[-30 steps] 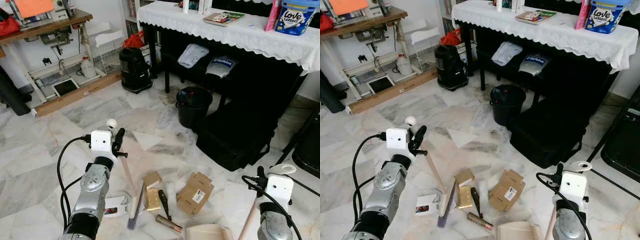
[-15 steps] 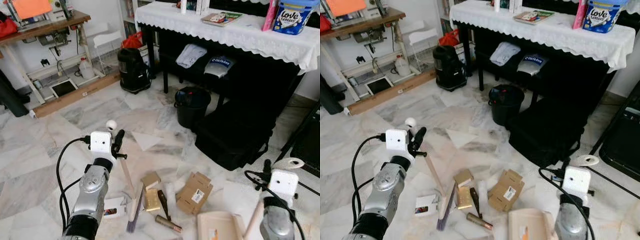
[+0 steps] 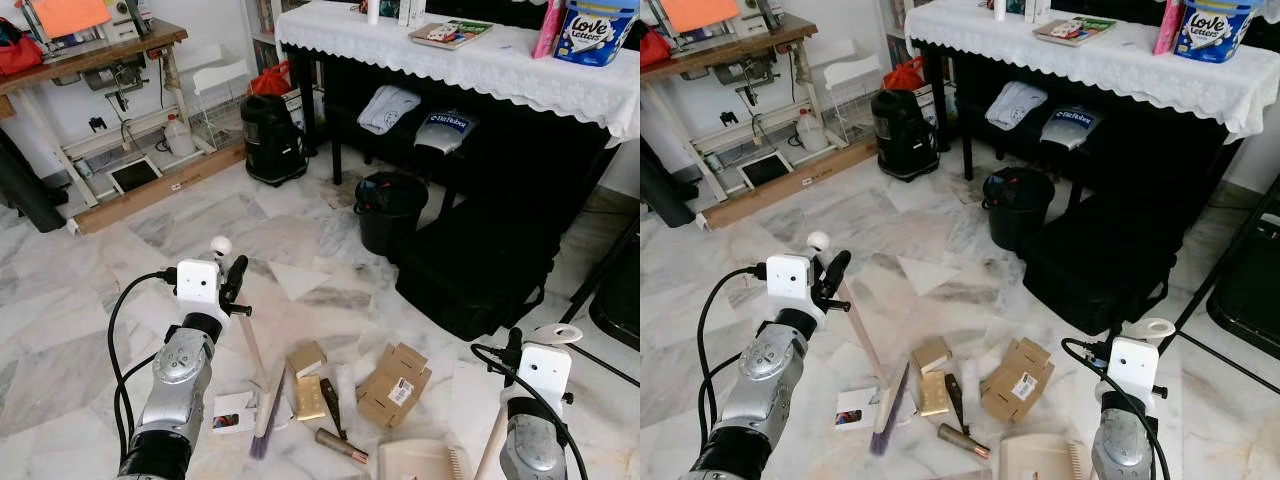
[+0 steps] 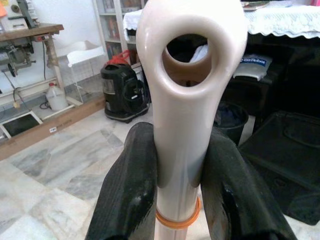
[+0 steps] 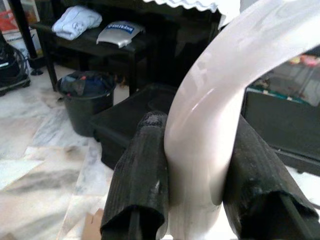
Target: Sweep floor
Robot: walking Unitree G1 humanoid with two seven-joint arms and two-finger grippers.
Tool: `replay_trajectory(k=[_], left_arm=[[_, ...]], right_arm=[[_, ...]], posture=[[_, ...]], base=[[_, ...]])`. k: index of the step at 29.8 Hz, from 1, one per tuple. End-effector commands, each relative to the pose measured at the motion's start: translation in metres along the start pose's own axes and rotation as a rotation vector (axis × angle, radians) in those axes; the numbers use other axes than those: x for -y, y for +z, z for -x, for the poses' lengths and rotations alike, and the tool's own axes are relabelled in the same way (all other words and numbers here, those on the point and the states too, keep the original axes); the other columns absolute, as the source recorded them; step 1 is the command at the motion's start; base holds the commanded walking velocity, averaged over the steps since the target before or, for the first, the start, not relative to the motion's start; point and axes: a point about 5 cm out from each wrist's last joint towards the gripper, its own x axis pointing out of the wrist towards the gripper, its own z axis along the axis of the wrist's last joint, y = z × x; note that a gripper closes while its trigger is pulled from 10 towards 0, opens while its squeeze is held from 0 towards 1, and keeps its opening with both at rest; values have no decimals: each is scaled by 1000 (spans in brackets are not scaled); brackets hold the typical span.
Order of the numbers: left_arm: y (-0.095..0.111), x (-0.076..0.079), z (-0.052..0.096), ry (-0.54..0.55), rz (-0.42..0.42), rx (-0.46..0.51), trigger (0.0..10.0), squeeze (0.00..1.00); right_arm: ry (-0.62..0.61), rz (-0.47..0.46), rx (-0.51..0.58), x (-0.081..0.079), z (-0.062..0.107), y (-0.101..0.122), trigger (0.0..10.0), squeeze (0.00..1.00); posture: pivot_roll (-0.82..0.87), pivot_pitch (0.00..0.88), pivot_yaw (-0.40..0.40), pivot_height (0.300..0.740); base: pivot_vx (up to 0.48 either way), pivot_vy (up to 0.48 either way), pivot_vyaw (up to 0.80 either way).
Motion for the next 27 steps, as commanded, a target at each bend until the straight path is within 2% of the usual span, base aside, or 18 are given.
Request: replay_trajectory(k=[1,9,12,21,27], left_arm=[[12,-5,-2,4,-5,48,10000,0],[13,-3,-2,-3,-2,49,10000,0],[13,-3,-2,-7,-1,51,10000,0],[24,-8,-1,-37,-14,72,10000,0],[23,-6,3,-99,-4,38,10000,0]], right_arm=[[-13,12,79,2,-6,12,10000,0],[-22,17,115,0,-8,16,10000,0],[1,6,105,-8,-5,14,10000,0],[21,34,32,-18,1,-1,10000,0],[34,60,-12,-20,5,-10,10000,0]], posture=[[-35,0,102,740],[-34,0,103,740],[-32,0,103,740],[4,0,107,740],[9,0,108,740]], base=[[0,0,0],[0,0,0],[0,0,0],[0,0,0],[0,0,0]])
